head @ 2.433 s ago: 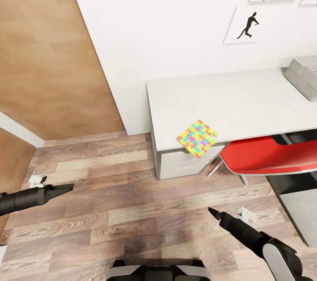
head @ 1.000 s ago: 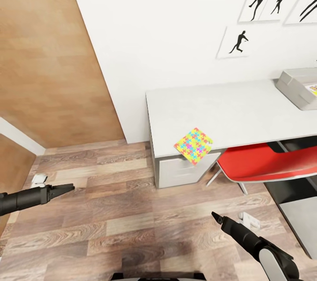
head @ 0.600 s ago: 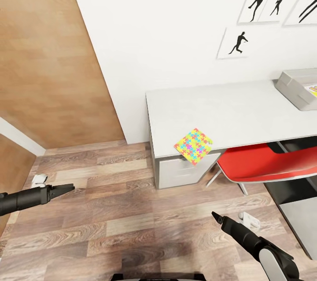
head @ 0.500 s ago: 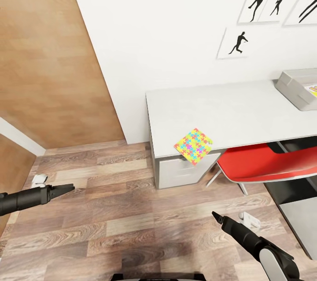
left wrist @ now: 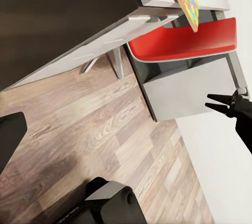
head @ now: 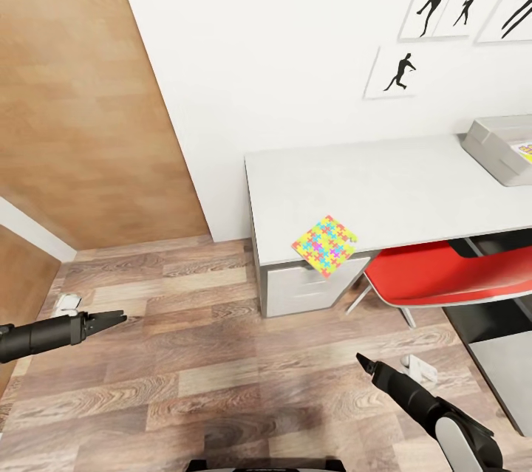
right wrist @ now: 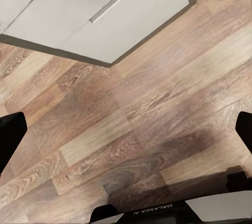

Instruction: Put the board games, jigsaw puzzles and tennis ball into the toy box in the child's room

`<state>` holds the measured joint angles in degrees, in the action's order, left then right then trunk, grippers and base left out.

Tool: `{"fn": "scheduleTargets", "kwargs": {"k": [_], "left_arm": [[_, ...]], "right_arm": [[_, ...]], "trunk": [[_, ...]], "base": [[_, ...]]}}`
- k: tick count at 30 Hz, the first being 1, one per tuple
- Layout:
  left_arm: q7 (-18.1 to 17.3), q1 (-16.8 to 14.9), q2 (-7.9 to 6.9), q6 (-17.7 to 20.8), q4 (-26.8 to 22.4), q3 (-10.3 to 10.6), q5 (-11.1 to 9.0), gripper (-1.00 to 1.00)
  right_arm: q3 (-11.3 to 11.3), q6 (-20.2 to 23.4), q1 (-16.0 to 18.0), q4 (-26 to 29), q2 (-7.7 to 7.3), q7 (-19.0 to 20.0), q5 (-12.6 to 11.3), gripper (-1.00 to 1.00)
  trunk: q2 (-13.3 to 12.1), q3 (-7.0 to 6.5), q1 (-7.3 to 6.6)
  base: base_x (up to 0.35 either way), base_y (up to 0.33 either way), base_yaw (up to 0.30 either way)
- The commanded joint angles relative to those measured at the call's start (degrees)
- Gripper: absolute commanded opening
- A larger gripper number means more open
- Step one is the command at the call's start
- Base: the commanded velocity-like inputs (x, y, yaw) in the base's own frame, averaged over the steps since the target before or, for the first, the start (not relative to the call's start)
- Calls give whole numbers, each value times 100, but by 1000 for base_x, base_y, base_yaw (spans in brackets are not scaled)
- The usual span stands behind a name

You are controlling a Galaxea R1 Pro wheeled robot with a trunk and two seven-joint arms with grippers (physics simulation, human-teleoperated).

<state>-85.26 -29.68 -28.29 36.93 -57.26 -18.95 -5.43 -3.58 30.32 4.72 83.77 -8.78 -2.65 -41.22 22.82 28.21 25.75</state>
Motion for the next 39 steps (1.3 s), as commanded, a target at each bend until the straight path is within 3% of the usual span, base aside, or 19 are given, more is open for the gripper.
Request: {"fn": "scheduleTargets", "kwargs": {"k": [1,7,21,39], "left_arm": [[-19,-3,-1,60,0,-1,-3,100],[-23,-3,-17,60,0,-3,-2,100],[-25,-3,-34,60,4,-12,-10,100],[-34,-3,-36,60,4,-12,-11,100]], "right_arm": [[1,-13,2,6,-1,-27,-51,100],[44,-284,2,-3,-9,-25,-52,100],[44,-324,2,-16,-10,-25,-52,100],[41,-330,2,-59,-5,-25,-41,100]], "trunk": [[9,8,3],[9,-25,3],[9,-156,3],[9,-328,3]], "base": [[0,-28,0],[0,-73,0],[0,-96,0],[0,78,0]]}}
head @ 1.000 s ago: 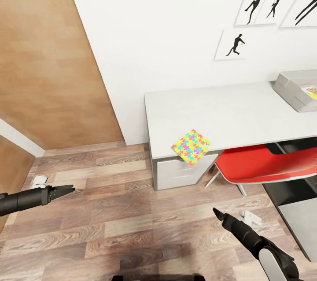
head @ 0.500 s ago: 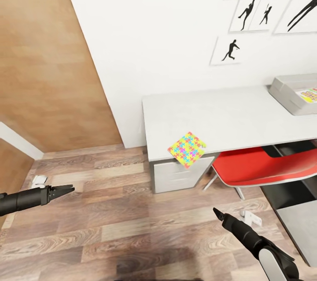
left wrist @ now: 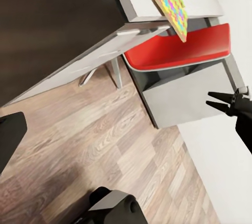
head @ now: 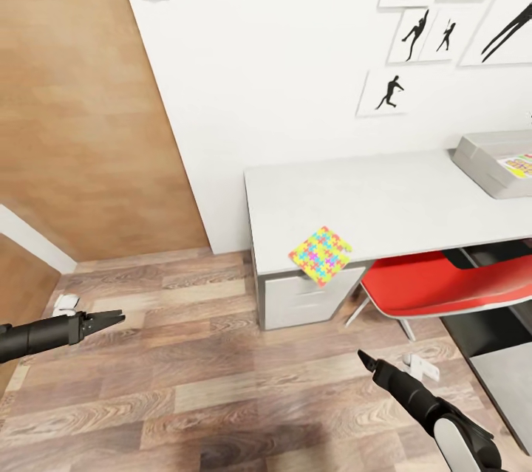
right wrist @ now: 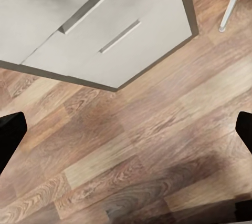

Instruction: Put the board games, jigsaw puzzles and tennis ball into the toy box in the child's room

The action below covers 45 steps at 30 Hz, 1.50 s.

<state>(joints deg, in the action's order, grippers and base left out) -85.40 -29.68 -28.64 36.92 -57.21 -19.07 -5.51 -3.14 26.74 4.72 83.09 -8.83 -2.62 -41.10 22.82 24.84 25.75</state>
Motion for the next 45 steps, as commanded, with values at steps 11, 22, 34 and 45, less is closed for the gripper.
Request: {"fn": "scheduleTargets", "kwargs": {"k": [11,22,34,45], "left_arm": [[-20,-3,-1,54,0,0,-3,100],[-18,-3,-4,52,0,0,-3,100],[-20,-3,-10,52,0,0,-3,100],[-20,-3,-10,44,0,0,-3,100]], "right_arm": [[13,-195,3,-54,-5,-26,-72,100],[31,-213,3,-117,-4,-27,-73,100],[32,-221,3,-176,-1,-28,-66,100],[32,-224,3,-243,3,-28,-58,100]], "trunk": [[9,-97,3],[9,-202,3],[9,-316,3],[9,-421,3]], "base": [[0,0,0],[0,0,0],[0,0,0],[0,0,0]]}}
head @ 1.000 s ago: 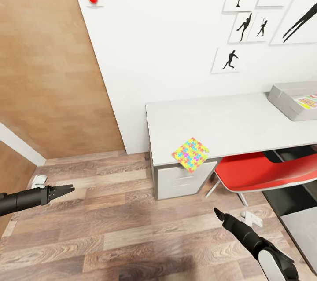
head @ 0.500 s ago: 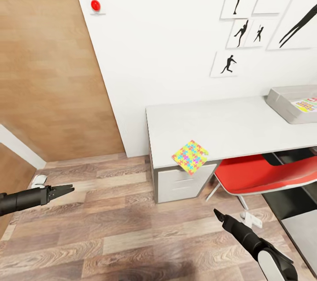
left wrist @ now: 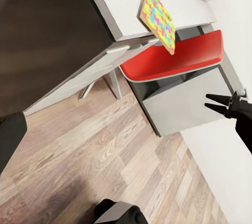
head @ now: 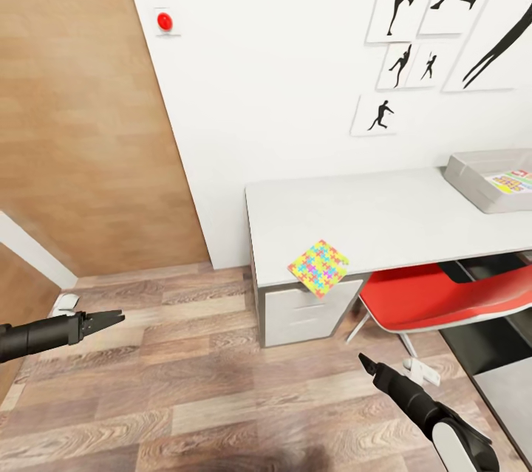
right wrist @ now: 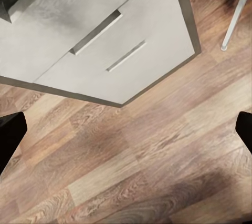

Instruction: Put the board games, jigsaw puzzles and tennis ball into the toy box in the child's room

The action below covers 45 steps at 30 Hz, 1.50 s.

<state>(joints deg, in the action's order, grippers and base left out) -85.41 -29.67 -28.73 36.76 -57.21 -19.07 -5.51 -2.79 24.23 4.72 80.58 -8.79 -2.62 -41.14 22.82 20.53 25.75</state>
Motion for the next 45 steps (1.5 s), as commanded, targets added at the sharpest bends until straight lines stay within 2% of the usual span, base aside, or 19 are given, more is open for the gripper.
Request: {"fn": "scheduleTargets", "kwargs": {"k": [1,11,15,23,45], "left_arm": [[-20,-3,-1,57,0,0,-3,100],[-20,-3,-1,17,0,0,-3,100],[-22,-3,-1,16,0,0,-3,100],[-24,-3,-1,15,0,-2,-3,100],[-28,-3,-1,-2,0,-1,-3,100]], "right_arm": [[-2,28,3,2,-1,-28,-54,100],[26,13,3,-91,0,-28,-48,100],[65,-143,3,-132,-2,-23,-55,100],[250,-299,3,-201,-1,-26,-45,100],[253,-365,3,-446,0,-23,-43,100]], "trunk": [[10,0,3],[10,-96,3],[10,-134,3],[10,-210,3],[10,-420,3]], "base": [[0,0,0],[0,0,0],[0,0,0],[0,0,0],[0,0,0]]}}
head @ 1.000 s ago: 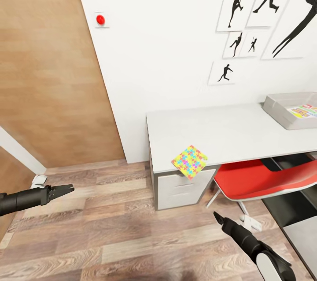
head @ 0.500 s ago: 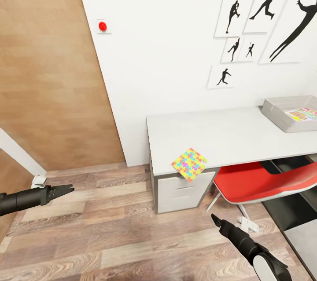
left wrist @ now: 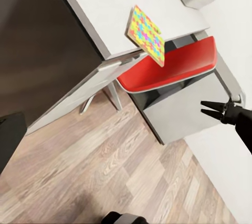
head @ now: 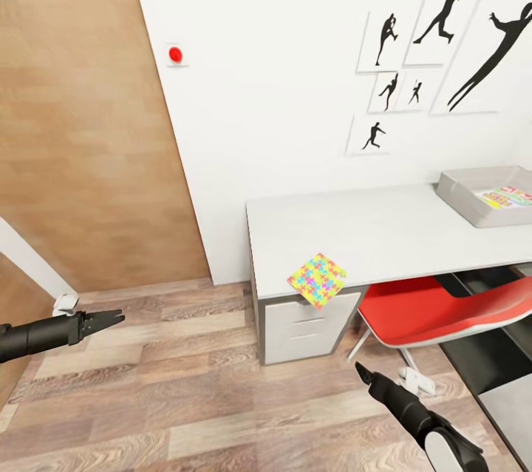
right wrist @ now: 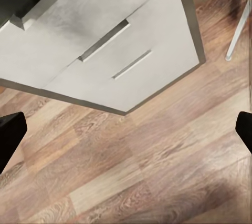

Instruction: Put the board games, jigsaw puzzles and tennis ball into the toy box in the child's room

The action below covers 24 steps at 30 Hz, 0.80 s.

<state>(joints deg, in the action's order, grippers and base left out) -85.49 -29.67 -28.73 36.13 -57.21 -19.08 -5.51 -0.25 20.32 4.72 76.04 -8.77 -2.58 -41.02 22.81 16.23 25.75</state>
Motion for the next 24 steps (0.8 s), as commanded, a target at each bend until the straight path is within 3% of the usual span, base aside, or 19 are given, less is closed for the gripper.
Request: {"fn": "scheduleTargets", "kwargs": {"k": [1,9,11,17,24], "left_arm": [[-20,-4,-1,60,0,0,-3,100],[-13,-4,-1,60,0,0,-3,100],[-12,-4,-1,60,0,0,-3,100],[-12,-4,-1,60,0,0,-3,100],[-14,-4,-1,58,0,0,-3,100]], "right_arm": [[-2,5,5,-26,-1,-26,-57,100],[46,-237,26,-856,-30,190,-66,100],[48,-255,39,-1083,-50,504,-61,100],[18,-273,166,-1659,-85,1928,-71,100],[-14,-224,248,-1761,-104,2624,-114,100]], "trunk": [[11,1,3],[11,-76,3],[11,-95,3],[11,-152,3],[11,-219,3]], "base": [[0,0,0],[0,0,-38],[0,0,-102],[0,0,-118],[0,0,-123]]}}
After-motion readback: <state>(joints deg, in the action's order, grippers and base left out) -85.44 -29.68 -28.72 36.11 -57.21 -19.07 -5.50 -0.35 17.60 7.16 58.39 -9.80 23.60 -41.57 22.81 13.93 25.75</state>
